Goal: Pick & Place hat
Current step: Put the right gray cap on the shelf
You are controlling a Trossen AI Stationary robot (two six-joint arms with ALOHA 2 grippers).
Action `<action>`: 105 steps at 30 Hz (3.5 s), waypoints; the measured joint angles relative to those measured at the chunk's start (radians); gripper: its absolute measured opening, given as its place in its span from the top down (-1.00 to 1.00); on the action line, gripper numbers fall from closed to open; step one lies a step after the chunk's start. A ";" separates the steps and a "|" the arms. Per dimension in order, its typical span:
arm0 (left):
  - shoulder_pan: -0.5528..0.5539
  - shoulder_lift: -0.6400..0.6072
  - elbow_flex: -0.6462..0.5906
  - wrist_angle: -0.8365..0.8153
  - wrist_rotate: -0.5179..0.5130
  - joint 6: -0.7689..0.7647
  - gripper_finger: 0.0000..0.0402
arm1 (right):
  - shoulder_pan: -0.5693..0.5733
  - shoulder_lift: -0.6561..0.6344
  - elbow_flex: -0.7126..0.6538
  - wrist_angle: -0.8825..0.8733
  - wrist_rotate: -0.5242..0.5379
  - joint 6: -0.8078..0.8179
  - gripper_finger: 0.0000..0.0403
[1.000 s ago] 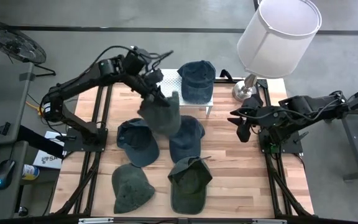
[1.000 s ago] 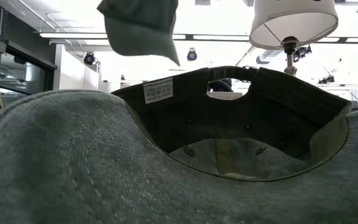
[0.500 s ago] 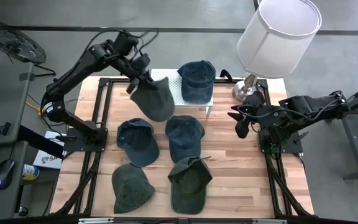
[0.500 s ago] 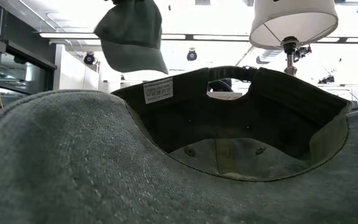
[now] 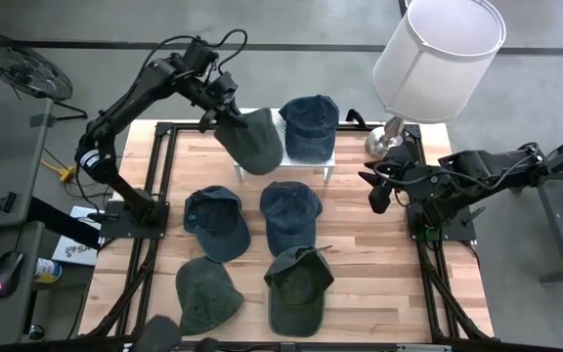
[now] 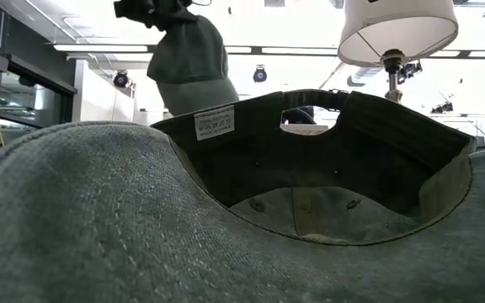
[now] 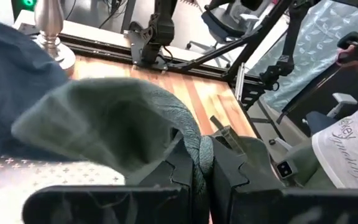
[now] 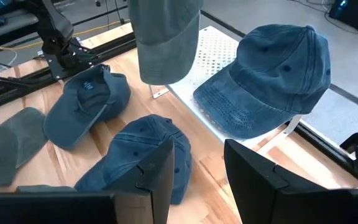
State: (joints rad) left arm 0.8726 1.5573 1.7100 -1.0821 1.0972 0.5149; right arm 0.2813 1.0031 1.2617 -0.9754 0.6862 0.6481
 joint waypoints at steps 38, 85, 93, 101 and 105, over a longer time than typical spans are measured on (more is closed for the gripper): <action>0.050 0.147 0.000 0.314 -0.529 0.030 0.91 | 0.000 0.112 0.000 0.000 0.046 0.140 0.34; -0.012 0.230 -0.004 0.386 -0.483 0.136 0.87 | 0.000 0.111 0.000 0.000 0.041 0.130 0.34; -0.023 0.231 -0.003 0.383 -0.559 0.135 0.84 | 0.000 0.111 0.000 -0.009 0.038 0.129 0.34; -0.023 0.204 -0.001 0.375 -0.542 0.132 0.37 | 0.000 0.111 0.000 -0.015 0.034 0.129 0.34; -0.023 0.189 -0.001 0.371 -0.567 0.131 0.10 | 0.000 0.111 0.000 -0.017 0.013 0.129 0.34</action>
State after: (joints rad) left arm 0.8497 1.7458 1.7088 -0.7114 0.5307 0.6464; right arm 0.2813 1.1141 1.2613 -0.9926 0.6995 0.7769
